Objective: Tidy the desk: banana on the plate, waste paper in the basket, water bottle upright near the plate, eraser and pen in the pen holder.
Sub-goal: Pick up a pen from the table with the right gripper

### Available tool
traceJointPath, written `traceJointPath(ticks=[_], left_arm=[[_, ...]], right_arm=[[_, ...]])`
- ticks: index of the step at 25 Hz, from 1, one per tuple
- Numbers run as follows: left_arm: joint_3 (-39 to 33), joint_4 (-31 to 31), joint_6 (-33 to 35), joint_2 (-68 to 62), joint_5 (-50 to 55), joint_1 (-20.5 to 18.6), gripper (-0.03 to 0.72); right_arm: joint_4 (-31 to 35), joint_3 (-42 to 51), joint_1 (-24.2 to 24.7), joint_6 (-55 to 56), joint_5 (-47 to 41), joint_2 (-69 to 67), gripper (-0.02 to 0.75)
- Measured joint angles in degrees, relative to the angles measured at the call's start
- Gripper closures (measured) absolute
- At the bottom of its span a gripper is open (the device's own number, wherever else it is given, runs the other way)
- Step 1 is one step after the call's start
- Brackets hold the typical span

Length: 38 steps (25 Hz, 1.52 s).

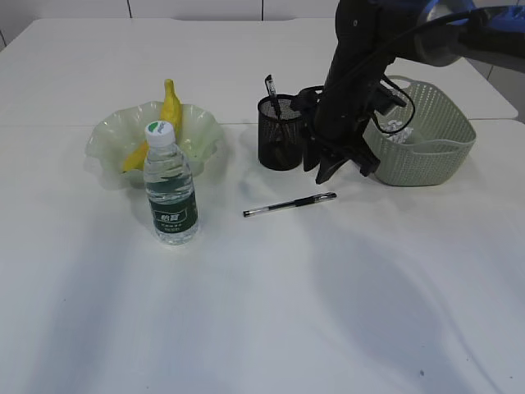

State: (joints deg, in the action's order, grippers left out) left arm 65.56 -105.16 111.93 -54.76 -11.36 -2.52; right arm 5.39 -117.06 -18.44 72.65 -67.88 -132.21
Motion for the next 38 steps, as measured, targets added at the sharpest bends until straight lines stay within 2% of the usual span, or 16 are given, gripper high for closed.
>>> traceJointPath(ticks=[6, 21, 28, 38], left_arm=[[0.00, 0.00, 0.00, 0.00, 0.00, 0.00, 0.224], [0.00, 0.00, 0.00, 0.00, -0.03, 0.00, 0.232], [0.00, 0.00, 0.00, 0.00, -0.13, 0.00, 0.233], [0.00, 0.00, 0.00, 0.00, -1.57, 0.00, 0.234]], right_arm=[[0.00, 0.00, 0.00, 0.65, 4.23, -0.13, 0.519], [-3.63, 0.00, 0.00, 4.97, 4.81, -0.68, 0.518], [-0.30, 0.00, 0.00, 5.08, 5.15, -2.89, 0.518], [0.69, 0.00, 0.00, 5.08, 5.48, -4.88, 0.518]])
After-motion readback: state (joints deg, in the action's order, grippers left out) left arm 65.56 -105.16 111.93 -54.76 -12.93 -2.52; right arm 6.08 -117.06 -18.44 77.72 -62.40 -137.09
